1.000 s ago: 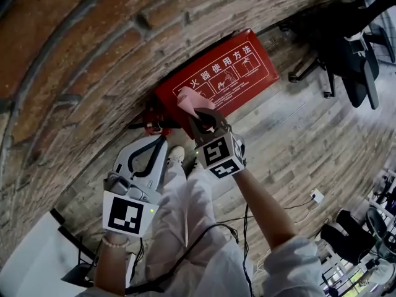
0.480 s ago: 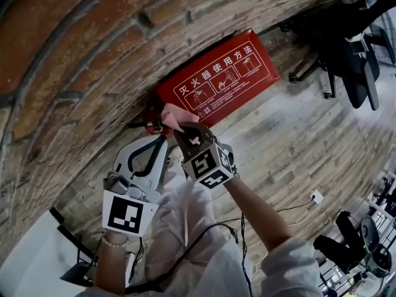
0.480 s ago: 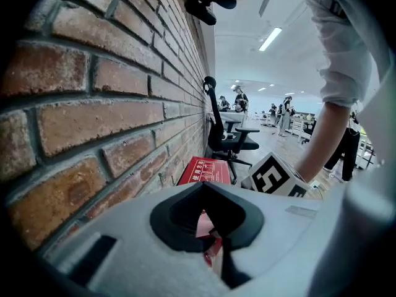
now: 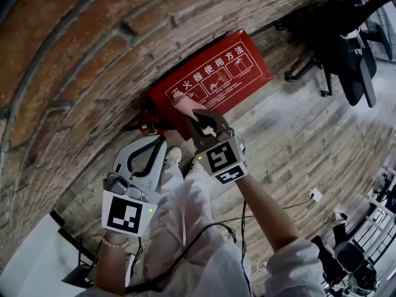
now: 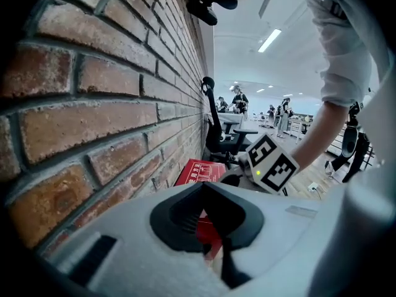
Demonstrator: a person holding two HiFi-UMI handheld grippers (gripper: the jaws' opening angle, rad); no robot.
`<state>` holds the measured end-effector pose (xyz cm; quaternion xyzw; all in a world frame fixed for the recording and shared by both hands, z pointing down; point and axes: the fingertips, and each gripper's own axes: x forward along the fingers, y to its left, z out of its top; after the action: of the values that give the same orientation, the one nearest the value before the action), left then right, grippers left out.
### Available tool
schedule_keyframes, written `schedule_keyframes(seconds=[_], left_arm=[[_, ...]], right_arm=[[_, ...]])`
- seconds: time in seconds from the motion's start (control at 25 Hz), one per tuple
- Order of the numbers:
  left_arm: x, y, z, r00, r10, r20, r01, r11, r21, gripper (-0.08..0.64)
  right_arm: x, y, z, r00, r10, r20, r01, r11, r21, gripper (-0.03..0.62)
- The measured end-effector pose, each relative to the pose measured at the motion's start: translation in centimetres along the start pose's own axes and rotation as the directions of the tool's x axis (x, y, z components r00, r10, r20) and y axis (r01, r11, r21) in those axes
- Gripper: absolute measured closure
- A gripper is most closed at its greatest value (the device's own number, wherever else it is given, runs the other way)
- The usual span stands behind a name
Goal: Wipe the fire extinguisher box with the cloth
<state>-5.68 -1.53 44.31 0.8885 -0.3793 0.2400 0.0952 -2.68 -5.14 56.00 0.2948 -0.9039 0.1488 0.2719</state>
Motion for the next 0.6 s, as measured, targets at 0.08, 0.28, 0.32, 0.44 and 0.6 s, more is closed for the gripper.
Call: schedule_keyframes(seconds=[0.08,0.28,0.32,0.44,0.6], left_arm=[[0.4,-0.1,0.3,1.000,-0.004,0.004,0.004,1.000,0.002,0.561],[0.9,-0.3,0.4,1.000,-0.010,-0.003,0.010,1.000,-0.010,0.561],[1.0,-0.3,0.5,1.000,-0.013,-0.003,0.013,1.000,-0.006,0.561],[1.3,-0.4,0.5,1.000,-0.019,-0.001,0.019,1.000,0.008,0.561],[1.3,-0.4,0.3,1.000,-0.016,-0.009,0.016,1.000,0.000,0.561]], right_arm=[[-1.0,-2.5,0.5,0.999,-0.046,0.012,0.046,0.999,-0.003,0.565],[-3.5,-9.2,0.7,0.983,-0.181,0.017,0.181,0.983,-0.003,0.565],[-4.1,-10.5,0.7,0.978,-0.209,0.017,0.209,0.978,-0.003,0.565],[-5.8,-14.5,0.4,0.955,-0.297,0.012,0.297,0.955,-0.020,0.565],[-8.2,-19.2,-0.5,0.916,-0.402,-0.010,0.401,0.915,-0.033,0.565]])
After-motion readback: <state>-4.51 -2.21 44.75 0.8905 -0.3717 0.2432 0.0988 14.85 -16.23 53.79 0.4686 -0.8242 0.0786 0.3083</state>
